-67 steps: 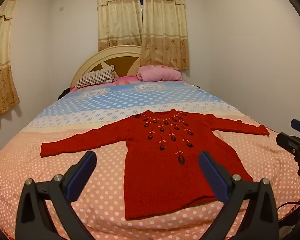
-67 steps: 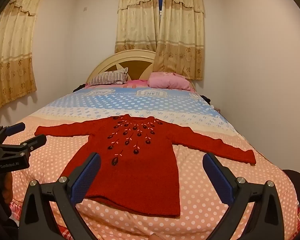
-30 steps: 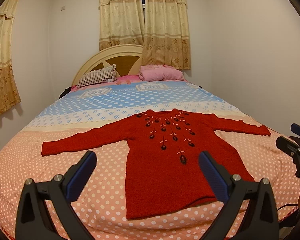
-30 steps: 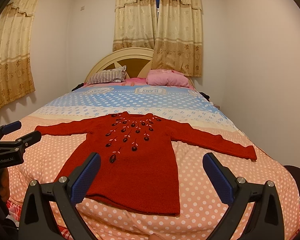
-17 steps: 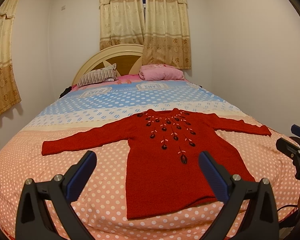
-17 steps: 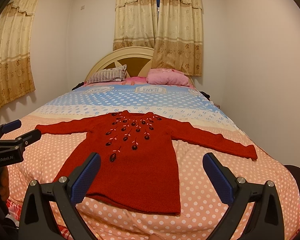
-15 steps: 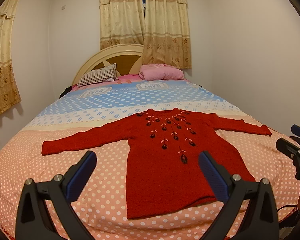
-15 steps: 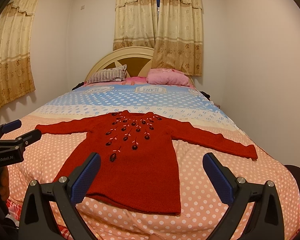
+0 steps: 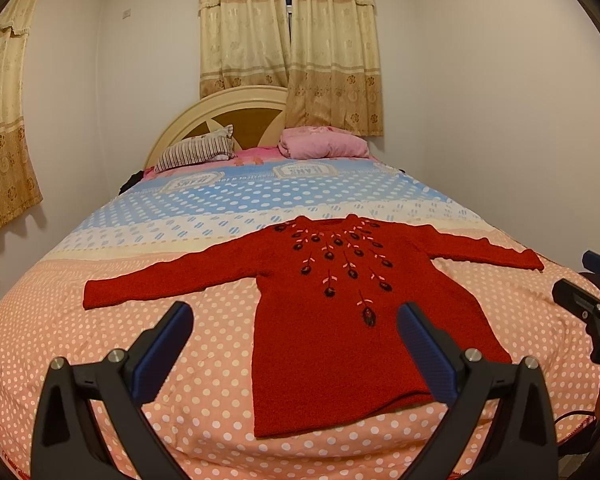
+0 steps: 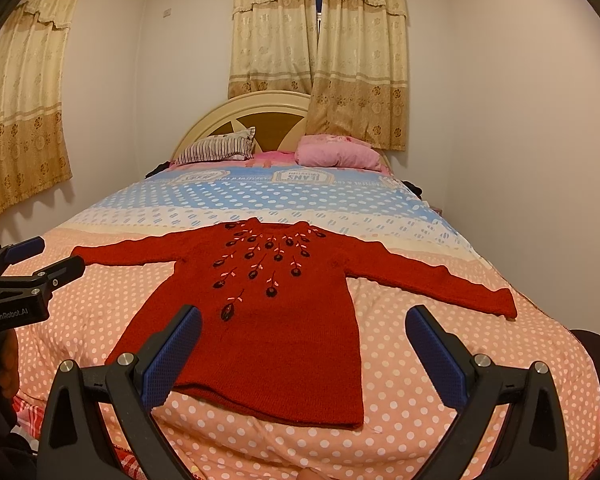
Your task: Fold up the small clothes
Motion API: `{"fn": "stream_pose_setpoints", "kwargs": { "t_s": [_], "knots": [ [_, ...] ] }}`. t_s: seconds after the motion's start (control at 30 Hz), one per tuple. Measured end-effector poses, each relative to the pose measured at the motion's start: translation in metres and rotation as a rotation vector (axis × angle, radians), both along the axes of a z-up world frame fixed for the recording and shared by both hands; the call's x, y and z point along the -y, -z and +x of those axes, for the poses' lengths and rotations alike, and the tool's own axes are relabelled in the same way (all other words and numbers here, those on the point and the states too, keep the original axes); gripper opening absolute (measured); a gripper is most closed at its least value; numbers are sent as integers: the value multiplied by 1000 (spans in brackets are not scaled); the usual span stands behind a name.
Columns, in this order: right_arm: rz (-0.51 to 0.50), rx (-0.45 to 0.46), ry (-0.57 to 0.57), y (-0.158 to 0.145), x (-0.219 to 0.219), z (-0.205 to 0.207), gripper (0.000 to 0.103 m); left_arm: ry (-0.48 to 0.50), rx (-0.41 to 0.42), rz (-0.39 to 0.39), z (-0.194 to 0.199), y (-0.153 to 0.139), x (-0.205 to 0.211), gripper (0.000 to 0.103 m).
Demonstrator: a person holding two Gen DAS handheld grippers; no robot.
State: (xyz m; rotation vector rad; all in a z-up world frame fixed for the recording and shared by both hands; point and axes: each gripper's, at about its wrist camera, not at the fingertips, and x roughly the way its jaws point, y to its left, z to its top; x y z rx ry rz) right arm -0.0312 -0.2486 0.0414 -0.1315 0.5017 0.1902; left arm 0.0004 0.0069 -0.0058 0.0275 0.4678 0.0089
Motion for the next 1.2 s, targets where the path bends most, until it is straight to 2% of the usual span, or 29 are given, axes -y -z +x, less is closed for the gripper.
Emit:
{"fn": "stream_pose_setpoints", "kwargs": {
  "t_s": [0.43, 0.83, 1.03, 1.2],
  "knots": [
    [2, -1, 1, 1, -1, 0, 102, 1, -2, 0, 1, -1, 0, 103],
    [1, 12, 18, 12, 1, 6, 102, -3, -29, 4, 8, 14, -6, 103],
    [52, -43, 15, 26, 20, 34, 102, 11, -69, -4, 27, 26, -14, 103],
    [128, -131, 71, 46, 56, 75, 102, 8, -118, -5, 56, 38, -21, 103]
  ]
}}
